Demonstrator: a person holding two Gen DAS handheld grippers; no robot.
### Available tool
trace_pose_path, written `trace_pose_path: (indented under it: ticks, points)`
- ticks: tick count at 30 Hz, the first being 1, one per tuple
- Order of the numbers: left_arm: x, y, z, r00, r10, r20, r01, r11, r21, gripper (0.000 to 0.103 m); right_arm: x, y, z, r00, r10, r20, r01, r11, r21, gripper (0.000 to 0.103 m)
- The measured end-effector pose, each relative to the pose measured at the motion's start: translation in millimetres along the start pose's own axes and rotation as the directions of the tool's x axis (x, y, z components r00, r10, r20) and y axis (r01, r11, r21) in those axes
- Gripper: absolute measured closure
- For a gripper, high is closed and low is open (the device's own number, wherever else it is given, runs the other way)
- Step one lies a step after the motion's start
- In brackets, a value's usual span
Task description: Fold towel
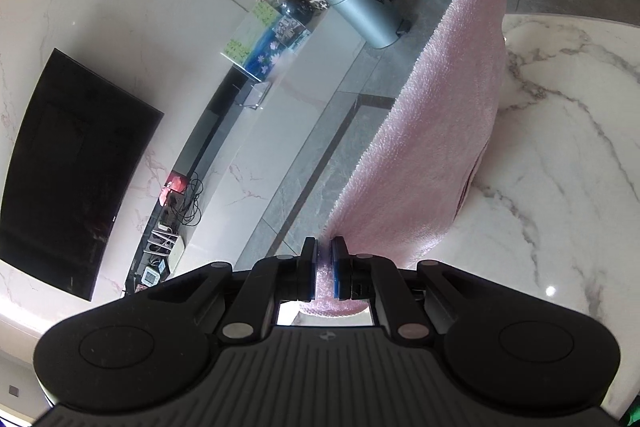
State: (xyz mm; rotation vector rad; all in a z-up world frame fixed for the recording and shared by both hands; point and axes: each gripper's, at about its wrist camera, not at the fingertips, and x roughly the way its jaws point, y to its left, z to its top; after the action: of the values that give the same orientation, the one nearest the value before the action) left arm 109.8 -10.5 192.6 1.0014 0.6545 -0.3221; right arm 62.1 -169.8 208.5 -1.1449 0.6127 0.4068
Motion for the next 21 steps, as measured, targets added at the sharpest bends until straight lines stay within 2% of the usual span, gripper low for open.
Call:
trace_pose_path:
  ticks: [4,8,15,21]
  points:
    - [-9.4,-31.5,-21.4,0.996,-0.085,-0.008,0.085,0.996,0.035,0.097,-4.1,46.3,-24.0,0.995,0.1,-0.024,-0.1,0.994,-0.042,0.101]
    - [-19.3,-70.7,-49.5,0.983,-0.184,-0.019,0.185,0.981,0.06,0.097,-6.0,86.2,-45.6,0.98,0.196,-0.04,-0.198,0.979,-0.052,0.101]
    - [-33.3,-128.9,-92.3,0.946,-0.322,-0.04,0.324,0.942,0.087,0.097,-15.2,142.2,-75.1,0.946,0.32,-0.047,-0.322,0.945,-0.056,0.101]
    - [-49.6,-158.3,-117.0,0.921,-0.387,-0.041,0.389,0.917,0.084,0.097,-25.1,168.1,-95.8,0.918,0.392,-0.053,-0.395,0.918,-0.043,0.101]
